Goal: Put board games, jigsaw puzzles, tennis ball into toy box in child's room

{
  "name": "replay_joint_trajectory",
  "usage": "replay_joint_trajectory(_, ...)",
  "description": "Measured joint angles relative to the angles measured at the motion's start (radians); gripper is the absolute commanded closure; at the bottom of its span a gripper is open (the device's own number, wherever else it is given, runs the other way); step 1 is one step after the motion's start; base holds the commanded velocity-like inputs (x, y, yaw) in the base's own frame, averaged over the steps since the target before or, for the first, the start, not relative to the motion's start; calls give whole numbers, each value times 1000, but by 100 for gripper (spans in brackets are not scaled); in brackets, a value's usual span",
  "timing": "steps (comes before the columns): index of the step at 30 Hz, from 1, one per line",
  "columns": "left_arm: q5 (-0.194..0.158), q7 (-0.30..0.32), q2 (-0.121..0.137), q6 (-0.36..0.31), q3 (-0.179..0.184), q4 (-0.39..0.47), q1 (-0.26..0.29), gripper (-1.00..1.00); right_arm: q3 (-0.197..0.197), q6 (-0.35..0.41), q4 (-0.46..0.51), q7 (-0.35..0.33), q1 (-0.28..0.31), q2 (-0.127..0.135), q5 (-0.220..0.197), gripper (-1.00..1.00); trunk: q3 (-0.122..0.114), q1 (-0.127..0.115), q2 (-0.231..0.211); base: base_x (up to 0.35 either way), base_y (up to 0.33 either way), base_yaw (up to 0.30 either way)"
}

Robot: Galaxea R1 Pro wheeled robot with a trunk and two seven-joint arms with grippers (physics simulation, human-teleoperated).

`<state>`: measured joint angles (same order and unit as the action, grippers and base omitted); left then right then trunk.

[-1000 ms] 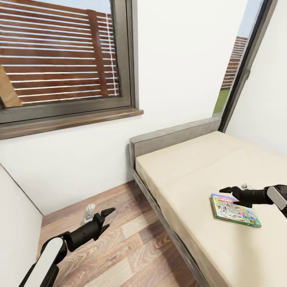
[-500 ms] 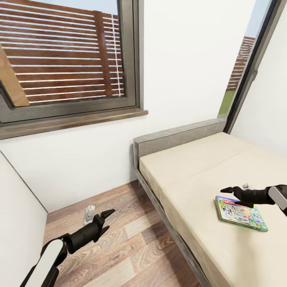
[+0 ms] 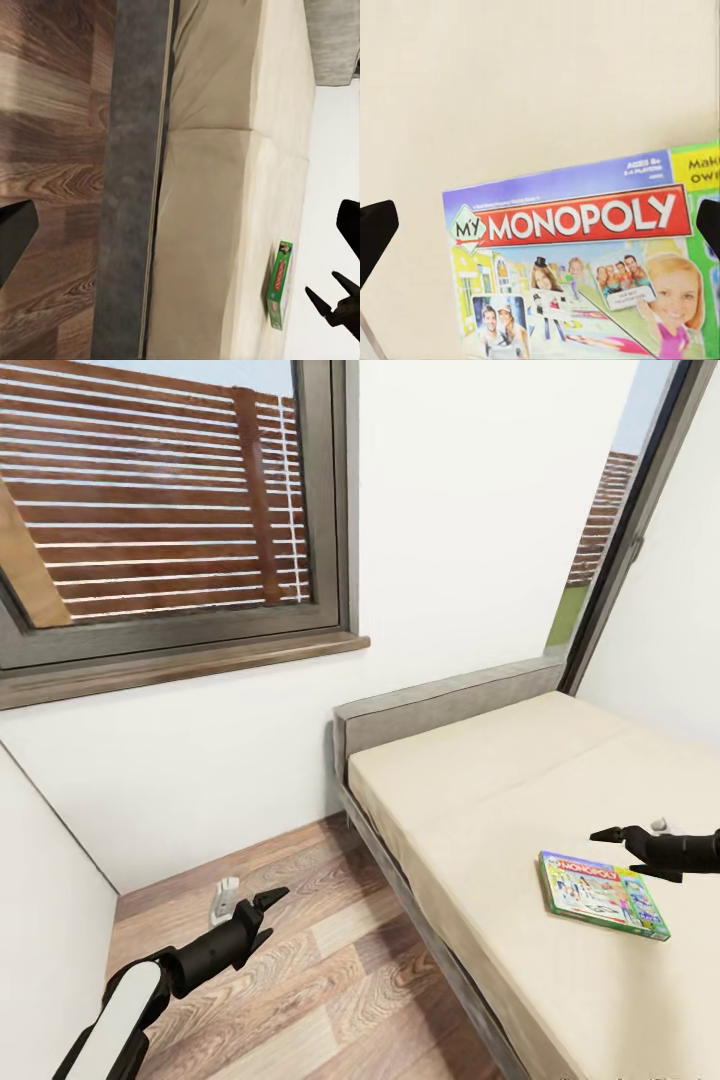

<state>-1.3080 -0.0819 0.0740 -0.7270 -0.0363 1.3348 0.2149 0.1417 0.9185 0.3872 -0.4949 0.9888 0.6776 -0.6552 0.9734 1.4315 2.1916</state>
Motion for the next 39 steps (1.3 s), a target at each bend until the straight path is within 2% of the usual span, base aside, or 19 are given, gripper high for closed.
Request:
replay_joint_trajectory(4, 51, 1, -3, 1, 0, 0, 0, -100, 3, 0, 0, 1, -1, 6, 0, -100, 0, 0, 0, 0, 0, -192)
replay_joint_trajectory(8, 68, 1, -4, 1, 1, 0, 0, -100, 5, 2, 0, 1, -1, 3, 0, -100, 0, 0, 0, 0, 0, -246)
replay_joint_trajectory(18, 76, 1, -5, 1, 1, 0, 0, -100, 7, 3, 0, 3, -4, -23, 1, -100, 0, 0, 0, 0, 0, -177)
replay_joint_trajectory(31, 69, 1, -5, 1, -1, 0, 0, -100, 12, 5, -2, 6, -7, -71, 6, -100, 0, 0, 0, 0, 0, -32)
replay_joint_trajectory(39, 68, 1, -5, 1, -1, 0, 0, -100, 16, 2, -6, 9, -8, -83, 7, -100, 0, 0, 0, 0, 0, -5)
